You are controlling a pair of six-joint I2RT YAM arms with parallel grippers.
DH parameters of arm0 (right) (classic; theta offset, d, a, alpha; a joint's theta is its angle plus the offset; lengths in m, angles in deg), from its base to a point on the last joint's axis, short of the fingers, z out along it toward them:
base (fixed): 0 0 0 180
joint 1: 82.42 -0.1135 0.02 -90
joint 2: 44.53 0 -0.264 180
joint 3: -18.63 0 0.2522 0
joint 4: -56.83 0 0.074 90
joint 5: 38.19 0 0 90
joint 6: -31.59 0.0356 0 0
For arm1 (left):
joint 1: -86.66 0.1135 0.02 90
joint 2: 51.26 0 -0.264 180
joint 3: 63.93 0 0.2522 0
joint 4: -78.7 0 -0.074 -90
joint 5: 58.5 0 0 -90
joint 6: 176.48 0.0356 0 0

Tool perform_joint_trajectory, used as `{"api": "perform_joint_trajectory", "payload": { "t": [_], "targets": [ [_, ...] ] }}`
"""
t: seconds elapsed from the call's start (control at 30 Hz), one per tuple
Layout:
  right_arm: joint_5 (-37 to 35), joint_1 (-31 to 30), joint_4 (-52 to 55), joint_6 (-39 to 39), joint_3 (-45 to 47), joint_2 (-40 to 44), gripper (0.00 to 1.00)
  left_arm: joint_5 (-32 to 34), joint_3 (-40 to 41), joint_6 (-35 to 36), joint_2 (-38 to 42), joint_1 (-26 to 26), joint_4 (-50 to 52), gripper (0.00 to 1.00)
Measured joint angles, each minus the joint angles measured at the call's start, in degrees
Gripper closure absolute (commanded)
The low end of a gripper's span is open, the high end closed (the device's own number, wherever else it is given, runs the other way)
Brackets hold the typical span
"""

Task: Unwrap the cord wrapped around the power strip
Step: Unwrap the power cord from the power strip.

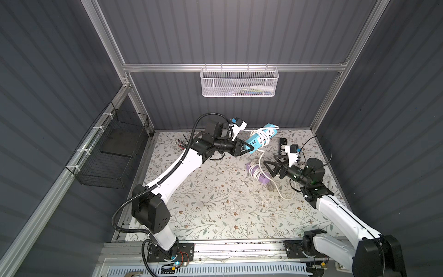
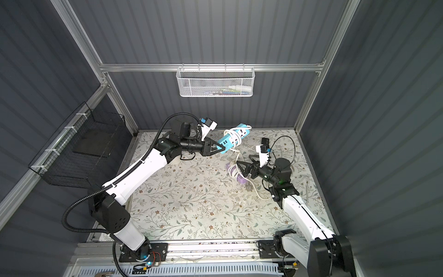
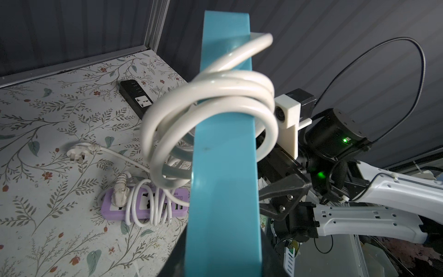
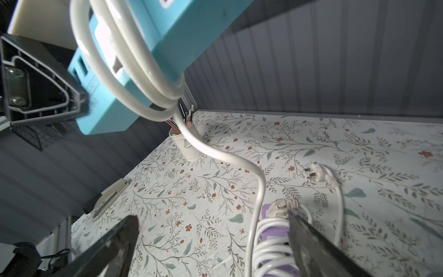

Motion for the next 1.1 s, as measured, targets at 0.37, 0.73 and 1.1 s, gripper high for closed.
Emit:
{"api": "perform_joint_trajectory", "payload": {
  "t": [0.37, 0.73, 1.1],
  "targets": [
    [-3.48, -1.66, -7.54, -8.28, -2.12, -6.78, 0.16, -3.39, -1.18, -0.83, -0.02, -0.11, 0.68, 1.0],
    [-4.17, -3.02, -17.57, -7.1, -3.8, -12.63, 0.43, -5.33, -1.18, -2.58, -0.02, -0.11, -0.72, 1.0],
    [-3.87, -3.89, -20.92, -5.14, -4.63, -14.45, 0.83, -5.75, -1.18, -2.86, -0.02, -0.11, -2.1, 1.0]
  ]
}}
